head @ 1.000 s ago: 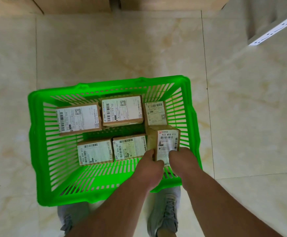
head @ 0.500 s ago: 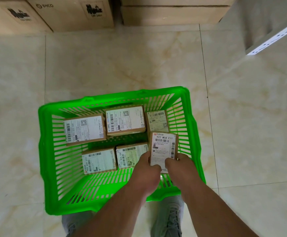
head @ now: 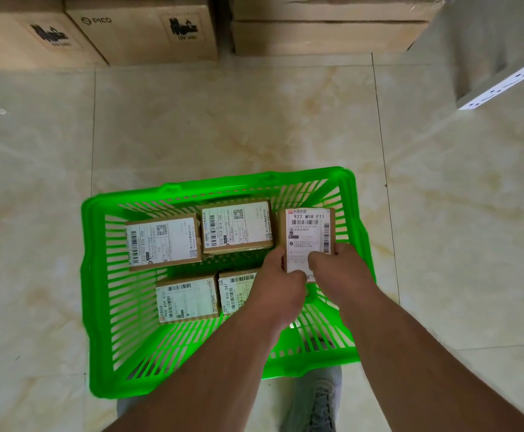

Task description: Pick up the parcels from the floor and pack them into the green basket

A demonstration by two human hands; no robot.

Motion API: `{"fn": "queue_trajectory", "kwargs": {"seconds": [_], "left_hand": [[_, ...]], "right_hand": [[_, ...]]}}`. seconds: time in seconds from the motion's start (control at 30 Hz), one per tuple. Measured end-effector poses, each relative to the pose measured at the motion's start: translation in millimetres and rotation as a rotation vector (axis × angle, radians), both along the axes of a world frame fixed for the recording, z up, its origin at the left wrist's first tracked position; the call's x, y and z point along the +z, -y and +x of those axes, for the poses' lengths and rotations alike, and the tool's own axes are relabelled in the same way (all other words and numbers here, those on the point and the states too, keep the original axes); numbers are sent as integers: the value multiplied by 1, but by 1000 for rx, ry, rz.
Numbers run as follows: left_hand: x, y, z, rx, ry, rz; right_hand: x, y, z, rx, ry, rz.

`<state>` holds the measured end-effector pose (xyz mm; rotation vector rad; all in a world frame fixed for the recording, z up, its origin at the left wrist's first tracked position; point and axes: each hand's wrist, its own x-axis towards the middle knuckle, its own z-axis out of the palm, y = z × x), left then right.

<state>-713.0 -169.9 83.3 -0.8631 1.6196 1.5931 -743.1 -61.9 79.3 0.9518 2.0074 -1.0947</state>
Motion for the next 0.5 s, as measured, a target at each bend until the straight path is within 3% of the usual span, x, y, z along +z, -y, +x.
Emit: {"fn": "queue_trajectory", "kwargs": {"seconds": [0.5], "left_hand": [[-16,-11,-15,58,-86,16]], "right_hand": [[-18,3,-23,95,-59,-42]]}}
